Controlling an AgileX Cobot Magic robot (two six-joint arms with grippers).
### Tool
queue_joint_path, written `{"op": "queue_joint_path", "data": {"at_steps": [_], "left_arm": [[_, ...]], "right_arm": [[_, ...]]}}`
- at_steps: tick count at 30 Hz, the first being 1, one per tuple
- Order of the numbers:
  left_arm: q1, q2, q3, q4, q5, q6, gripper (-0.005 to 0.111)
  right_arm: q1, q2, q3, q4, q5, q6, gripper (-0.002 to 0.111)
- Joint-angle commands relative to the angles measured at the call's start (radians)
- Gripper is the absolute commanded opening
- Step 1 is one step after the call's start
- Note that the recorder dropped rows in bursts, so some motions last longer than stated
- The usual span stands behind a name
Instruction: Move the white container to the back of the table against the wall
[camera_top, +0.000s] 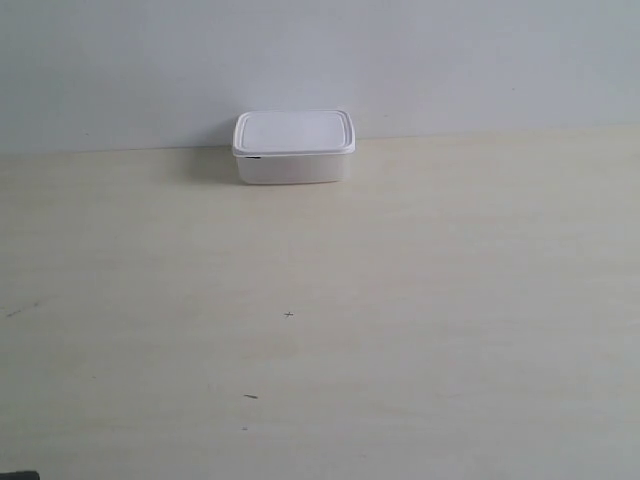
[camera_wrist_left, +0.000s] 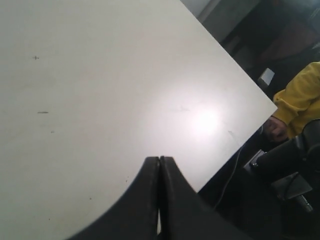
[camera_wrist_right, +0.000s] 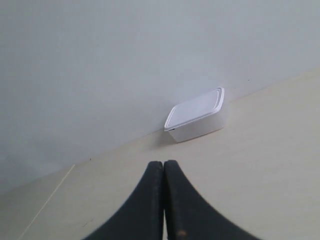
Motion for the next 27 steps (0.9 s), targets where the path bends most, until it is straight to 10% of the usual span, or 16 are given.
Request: {"op": "queue_joint_path", "data": {"at_steps": [1,27], "left_arm": [[0.014,-0.076,0.086,-0.002,0.0,-0.005,0.0],[0.386,-0.276,0.17,0.023,-0.072,-0.003,0.0]], "right_arm": [[-0.004,-0.054,0.038,0.0,-0.006,-0.004,0.0],[-0.122,-0.12,0.253,0.004,0.018,-0.004,0.0]]}}
